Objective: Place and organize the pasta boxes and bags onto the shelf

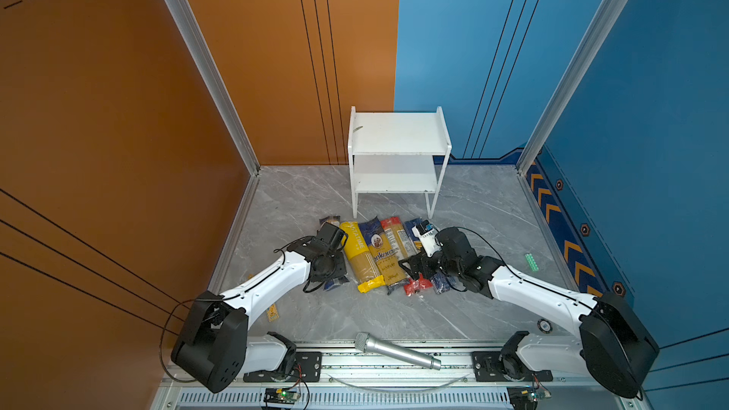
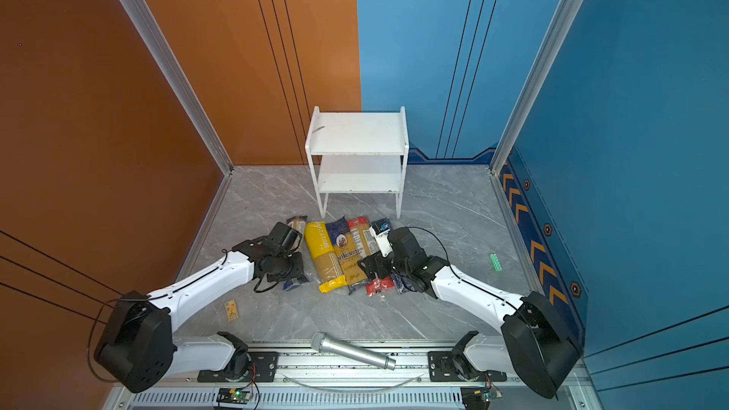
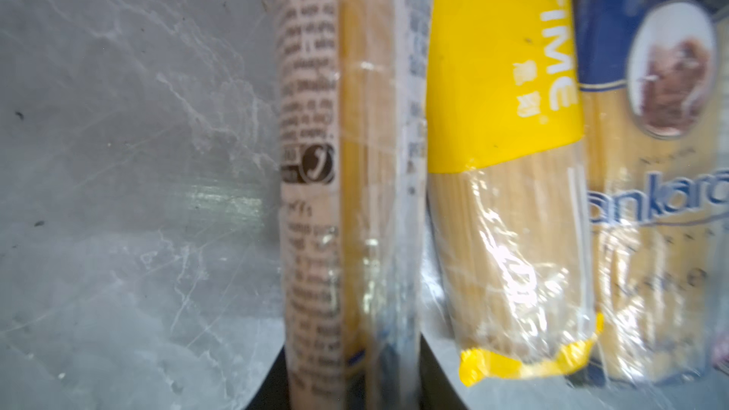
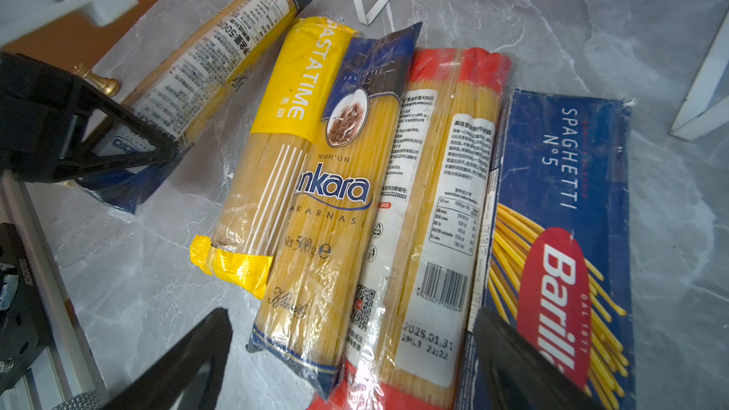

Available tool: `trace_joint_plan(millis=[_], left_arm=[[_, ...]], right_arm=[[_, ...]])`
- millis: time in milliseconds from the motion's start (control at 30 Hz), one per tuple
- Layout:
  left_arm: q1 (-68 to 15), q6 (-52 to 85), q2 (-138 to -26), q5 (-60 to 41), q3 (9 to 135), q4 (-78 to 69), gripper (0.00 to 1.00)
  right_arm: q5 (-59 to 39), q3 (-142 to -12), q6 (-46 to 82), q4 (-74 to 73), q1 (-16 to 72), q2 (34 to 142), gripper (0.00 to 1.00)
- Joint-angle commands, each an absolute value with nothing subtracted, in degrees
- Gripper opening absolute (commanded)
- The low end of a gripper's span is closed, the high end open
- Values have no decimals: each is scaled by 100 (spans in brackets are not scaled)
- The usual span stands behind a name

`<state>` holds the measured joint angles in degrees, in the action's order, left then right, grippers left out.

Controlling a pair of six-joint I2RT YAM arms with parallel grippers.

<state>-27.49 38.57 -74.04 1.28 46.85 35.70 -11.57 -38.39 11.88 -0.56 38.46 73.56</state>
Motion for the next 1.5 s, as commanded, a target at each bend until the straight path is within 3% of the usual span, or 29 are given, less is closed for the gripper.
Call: trace_joint_plan(millis=[0,1033,1467], left_arm=[[-2828,3513,-6904,94,5260,3608,0],[-2926,3626,-5596,-918,6707,4008,0],[-3119,3298,-5754,-1188,8346,4192,0]], right_arm=[[-964,-3992,1266,62,3833,7359,93],[-822,-4324,1270,435,3792,7499,92],[-781,-4535,1268,627,3798,7631,91]])
